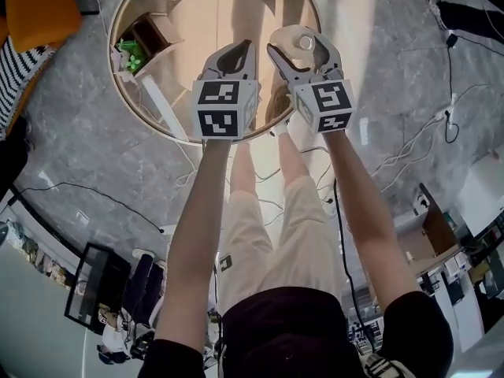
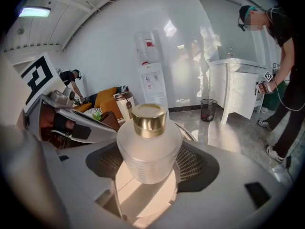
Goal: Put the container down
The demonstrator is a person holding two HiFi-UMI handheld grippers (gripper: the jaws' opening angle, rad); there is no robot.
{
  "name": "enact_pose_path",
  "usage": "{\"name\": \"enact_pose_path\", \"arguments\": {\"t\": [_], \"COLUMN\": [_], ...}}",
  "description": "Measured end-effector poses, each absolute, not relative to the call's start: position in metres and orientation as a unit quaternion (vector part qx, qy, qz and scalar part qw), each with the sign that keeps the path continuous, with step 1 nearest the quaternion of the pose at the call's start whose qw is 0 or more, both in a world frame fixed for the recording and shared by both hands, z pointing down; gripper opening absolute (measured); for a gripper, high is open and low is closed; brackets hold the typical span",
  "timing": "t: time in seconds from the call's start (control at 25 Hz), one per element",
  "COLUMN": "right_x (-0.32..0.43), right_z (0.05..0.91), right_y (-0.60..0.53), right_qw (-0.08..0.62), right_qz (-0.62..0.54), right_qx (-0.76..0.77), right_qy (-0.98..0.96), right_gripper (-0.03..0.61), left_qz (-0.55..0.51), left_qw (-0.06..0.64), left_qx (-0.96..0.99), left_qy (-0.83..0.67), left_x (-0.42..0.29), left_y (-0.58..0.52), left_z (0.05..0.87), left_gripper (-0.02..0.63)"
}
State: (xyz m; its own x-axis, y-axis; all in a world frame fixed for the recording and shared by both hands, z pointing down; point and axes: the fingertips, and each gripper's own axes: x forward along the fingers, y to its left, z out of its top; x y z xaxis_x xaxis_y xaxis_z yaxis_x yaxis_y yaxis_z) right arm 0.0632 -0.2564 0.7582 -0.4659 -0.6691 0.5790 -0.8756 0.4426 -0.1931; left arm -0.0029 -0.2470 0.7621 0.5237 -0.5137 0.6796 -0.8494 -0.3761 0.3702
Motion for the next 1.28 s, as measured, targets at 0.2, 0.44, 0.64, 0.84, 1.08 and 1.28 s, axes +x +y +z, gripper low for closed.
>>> {"name": "enact_pose_path", "arguments": {"t": [0.2, 0.44, 0.64, 0.84, 1.08, 1.28], "right_x": [0.063, 0.061, 0.060, 0.059, 0.061, 0.061], "right_z": [0.785, 0.815, 0.828, 0.843, 0.849, 0.854], "right_y": [-0.271, -0.271, -0.271, -0.269, -0.266, -0.262], "right_qw": [0.234, 0.255, 0.262, 0.275, 0.287, 0.293], "right_qz": [0.223, 0.228, 0.236, 0.239, 0.241, 0.239], "right_qx": [0.477, 0.482, 0.490, 0.490, 0.488, 0.488], "right_qy": [-0.817, -0.807, -0.797, -0.792, -0.789, -0.786], "right_gripper": [0.330, 0.330, 0.330, 0.330, 0.330, 0.330], "left_qz": [0.239, 0.244, 0.253, 0.252, 0.250, 0.248], "left_qw": [0.371, 0.377, 0.379, 0.381, 0.384, 0.385], "left_qx": [0.792, 0.789, 0.785, 0.786, 0.785, 0.784], "left_qy": [-0.423, -0.419, -0.419, -0.418, -0.418, -0.418], "left_x": [-0.003, -0.010, -0.016, -0.019, -0.018, -0.018], "left_y": [-0.253, -0.250, -0.249, -0.248, -0.246, -0.242], "left_z": [0.780, 0.793, 0.801, 0.805, 0.803, 0.803], "left_gripper": [0.018, 0.018, 0.018, 0.018, 0.018, 0.018]}}
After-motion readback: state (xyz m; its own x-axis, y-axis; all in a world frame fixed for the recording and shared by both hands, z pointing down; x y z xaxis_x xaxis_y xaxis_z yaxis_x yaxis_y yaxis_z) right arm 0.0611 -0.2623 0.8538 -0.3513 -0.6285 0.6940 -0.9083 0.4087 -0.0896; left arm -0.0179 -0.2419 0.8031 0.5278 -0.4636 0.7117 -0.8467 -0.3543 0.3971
